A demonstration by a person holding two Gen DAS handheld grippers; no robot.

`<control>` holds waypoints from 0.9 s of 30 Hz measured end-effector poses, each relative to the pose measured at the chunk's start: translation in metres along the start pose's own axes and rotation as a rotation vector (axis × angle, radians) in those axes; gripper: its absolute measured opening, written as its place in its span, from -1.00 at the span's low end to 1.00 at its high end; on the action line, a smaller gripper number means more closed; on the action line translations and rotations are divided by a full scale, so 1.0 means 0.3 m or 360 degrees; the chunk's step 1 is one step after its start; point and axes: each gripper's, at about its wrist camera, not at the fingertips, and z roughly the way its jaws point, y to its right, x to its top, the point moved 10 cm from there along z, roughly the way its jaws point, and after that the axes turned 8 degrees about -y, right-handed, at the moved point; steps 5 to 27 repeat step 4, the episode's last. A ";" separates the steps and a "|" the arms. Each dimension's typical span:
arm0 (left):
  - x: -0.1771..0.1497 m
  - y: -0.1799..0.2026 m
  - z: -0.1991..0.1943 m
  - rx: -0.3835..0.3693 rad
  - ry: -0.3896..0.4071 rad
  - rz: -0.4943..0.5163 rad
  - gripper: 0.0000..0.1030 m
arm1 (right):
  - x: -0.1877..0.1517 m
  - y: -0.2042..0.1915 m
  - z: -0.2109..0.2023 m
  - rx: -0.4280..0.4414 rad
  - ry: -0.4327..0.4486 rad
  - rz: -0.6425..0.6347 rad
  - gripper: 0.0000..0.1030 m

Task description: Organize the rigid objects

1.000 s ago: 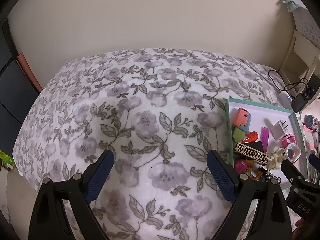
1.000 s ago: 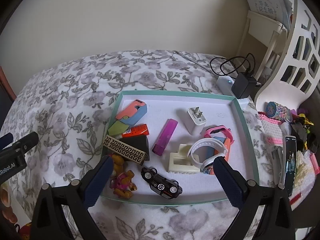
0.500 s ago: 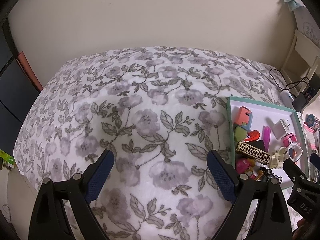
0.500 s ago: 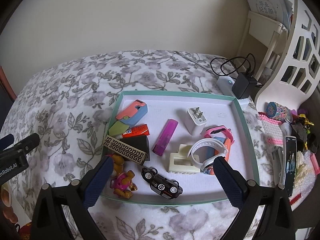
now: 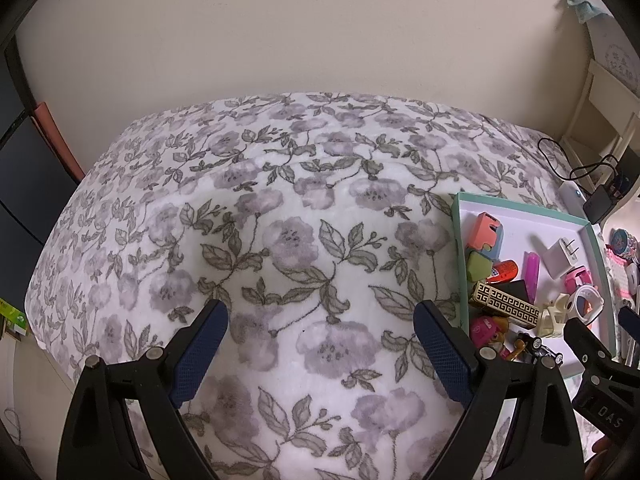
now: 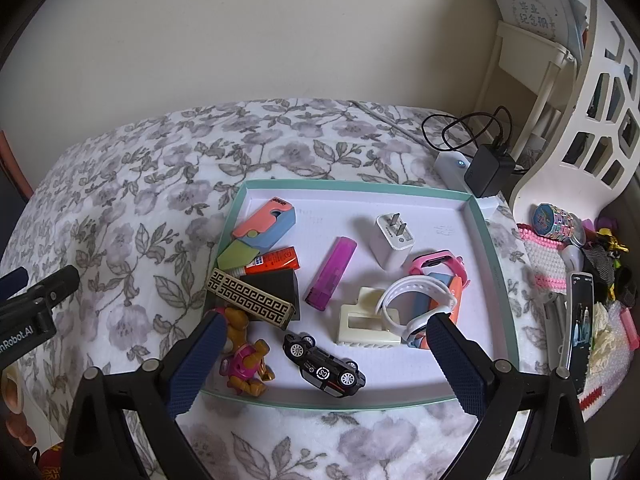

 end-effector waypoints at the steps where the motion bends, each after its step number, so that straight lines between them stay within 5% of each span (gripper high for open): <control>1: 0.001 0.002 -0.004 0.0003 0.0011 0.0004 0.83 | 0.000 -0.001 0.000 0.0000 -0.0001 0.0000 0.97; 27: 0.006 0.010 -0.007 -0.0007 0.0018 0.0010 0.83 | 0.000 -0.001 0.000 -0.0001 0.0001 0.0001 0.97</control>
